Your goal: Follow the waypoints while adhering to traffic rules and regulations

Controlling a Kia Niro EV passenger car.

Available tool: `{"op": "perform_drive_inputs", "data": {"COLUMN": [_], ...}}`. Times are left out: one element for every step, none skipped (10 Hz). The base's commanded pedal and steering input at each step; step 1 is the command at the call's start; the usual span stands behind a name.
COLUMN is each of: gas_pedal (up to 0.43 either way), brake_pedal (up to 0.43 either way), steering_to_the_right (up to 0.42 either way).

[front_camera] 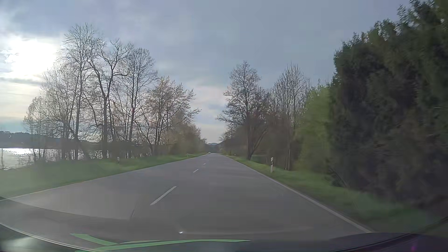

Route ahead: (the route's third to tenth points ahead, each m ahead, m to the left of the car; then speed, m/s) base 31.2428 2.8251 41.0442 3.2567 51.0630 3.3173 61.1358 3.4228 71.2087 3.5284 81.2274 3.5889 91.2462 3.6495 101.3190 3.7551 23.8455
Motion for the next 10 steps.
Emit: {"op": "perform_drive_inputs", "data": {"gas_pedal": [0.268,0.268,0.268,0.268,0.268,0.268,0.268,0.268,0.268,0.268], "brake_pedal": [0.000,0.000,0.000,0.000,0.000,0.000,0.000,0.000,0.000,0.000], "steering_to_the_right": [0.000,0.000,0.000,0.000,0.000,0.000,0.000,0.000,0.000,0.000]}}
